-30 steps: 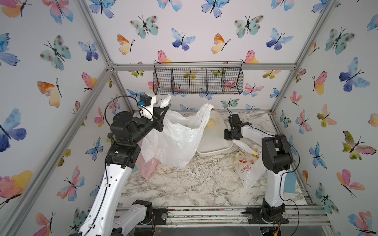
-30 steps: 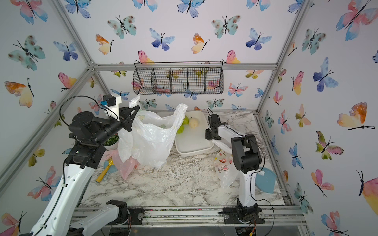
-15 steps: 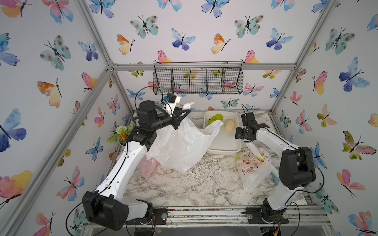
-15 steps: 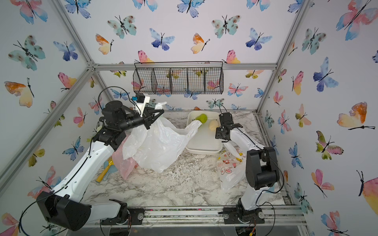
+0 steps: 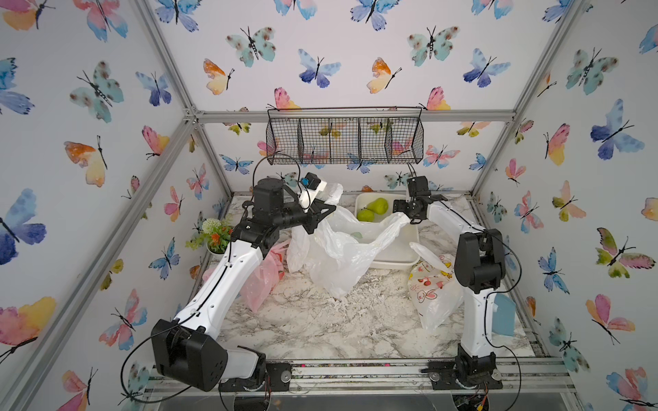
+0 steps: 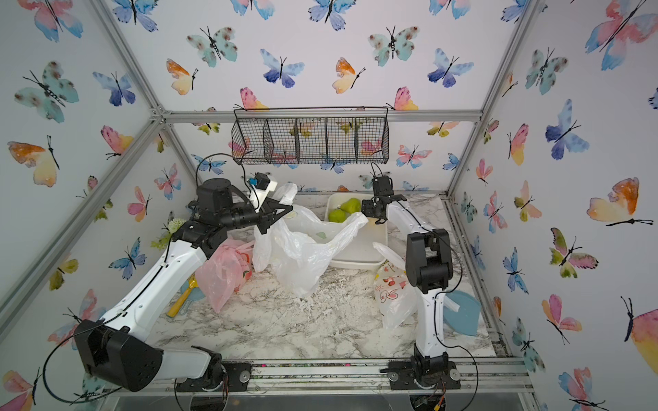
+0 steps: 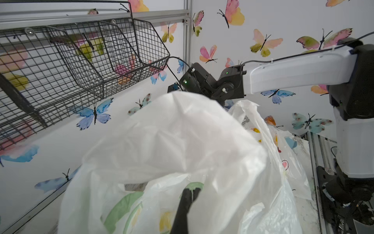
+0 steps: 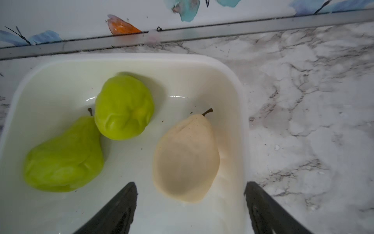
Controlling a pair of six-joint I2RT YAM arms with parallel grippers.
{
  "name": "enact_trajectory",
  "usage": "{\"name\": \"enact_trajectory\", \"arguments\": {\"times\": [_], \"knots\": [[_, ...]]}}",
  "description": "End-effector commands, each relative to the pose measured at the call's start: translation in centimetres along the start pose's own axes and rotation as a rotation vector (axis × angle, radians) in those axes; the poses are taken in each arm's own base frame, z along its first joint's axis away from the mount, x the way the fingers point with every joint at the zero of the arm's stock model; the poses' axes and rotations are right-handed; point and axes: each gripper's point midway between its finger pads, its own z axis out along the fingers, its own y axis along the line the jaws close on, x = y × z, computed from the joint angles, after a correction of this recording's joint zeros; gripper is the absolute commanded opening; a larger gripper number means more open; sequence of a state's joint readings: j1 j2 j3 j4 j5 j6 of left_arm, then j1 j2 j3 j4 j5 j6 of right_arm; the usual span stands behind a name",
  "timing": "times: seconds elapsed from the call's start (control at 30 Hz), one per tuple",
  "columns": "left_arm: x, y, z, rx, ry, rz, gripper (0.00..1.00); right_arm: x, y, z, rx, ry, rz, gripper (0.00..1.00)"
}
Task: Place the pears into plastic bags & tie knots
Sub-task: Pick up the pear from the basket, then place the pear in the plastic bag.
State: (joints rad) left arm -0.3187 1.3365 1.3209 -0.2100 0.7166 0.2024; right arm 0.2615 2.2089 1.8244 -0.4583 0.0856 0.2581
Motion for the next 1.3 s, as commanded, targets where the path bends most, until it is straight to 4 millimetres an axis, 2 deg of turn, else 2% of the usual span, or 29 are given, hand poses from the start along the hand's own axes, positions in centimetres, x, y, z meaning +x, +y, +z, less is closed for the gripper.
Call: {"name": "enact_trajectory", "arguments": {"times": [0.0,0.1,0.27,0.33,0.4,0.47,0.5,0.6,0.7,0.77,0.83,0.87,0.97,1.0,1.07,1.13,1.27], "knots": [[-1.1,-0.1,-1.4,-0.033,-0.035,0.049,0.0,-0.2,0.2,1.4,0.011,0.005,0.012,0.86],[-0.8,-0.2,-1.0,-0.014,-0.037,0.024,0.0,0.2,-0.5,3.4,0.067,0.006,0.02,0.86],[-0.3,0.1,-0.6,-0.012,-0.027,0.009,0.0,0.3,0.3,5.6,0.033,-0.028,0.043,0.85],[-0.2,0.2,-0.5,-0.014,-0.025,0.003,0.0,0.1,0.6,5.7,0.024,-0.036,0.043,0.79],[-0.4,0.2,-0.6,-0.013,-0.03,0.006,0.0,-1.0,0.9,4.3,0.002,-0.085,0.042,0.68],[-0.5,0.2,-0.6,-0.016,-0.04,0.004,0.0,-2.8,1.5,1.7,-0.04,-0.175,0.035,0.55],[-0.5,0.3,-0.6,-0.018,-0.042,-0.001,0.0,-3.3,1.6,0.7,-0.056,-0.2,0.031,0.52],[-0.9,0.6,-0.4,-0.032,-0.058,-0.022,0.0,-4.6,2.8,-3.9,-0.132,-0.212,0.027,0.5],[-1.4,1.2,-0.5,-0.06,-0.071,-0.032,0.0,-5.0,4.9,-11.3,-0.278,-0.264,0.023,0.47],[-1.5,1.4,-0.6,-0.08,-0.074,-0.034,0.0,-5.3,5.8,-17.5,-0.356,-0.359,0.01,0.45],[-1.6,1.6,-0.7,-0.093,-0.082,-0.041,0.0,-4.9,7.3,-22.6,-0.466,-0.404,-0.011,0.44],[-1.6,1.6,-0.7,-0.094,-0.088,-0.044,0.0,-4.4,8.1,-24.9,-0.516,-0.41,-0.029,0.44],[-1.9,1.5,-0.9,-0.096,-0.103,-0.047,0.0,-2.4,11.4,-29.6,-0.688,-0.364,-0.101,0.42],[-2.0,1.4,-1.0,-0.096,-0.108,-0.048,0.0,-1.6,12.8,-30.6,-0.751,-0.335,-0.117,0.41],[-2.3,1.3,-1.2,-0.097,-0.119,-0.049,0.0,1.3,17.2,-32.3,-0.9,-0.242,-0.172,0.41],[-2.5,1.0,-1.4,-0.092,-0.125,-0.048,0.0,3.6,21.0,-33.0,-0.998,-0.17,-0.211,0.41],[-2.3,0.5,-1.8,-0.086,-0.138,-0.053,0.0,5.6,25.4,-31.8,-1.098,-0.057,-0.22,0.39]]}}
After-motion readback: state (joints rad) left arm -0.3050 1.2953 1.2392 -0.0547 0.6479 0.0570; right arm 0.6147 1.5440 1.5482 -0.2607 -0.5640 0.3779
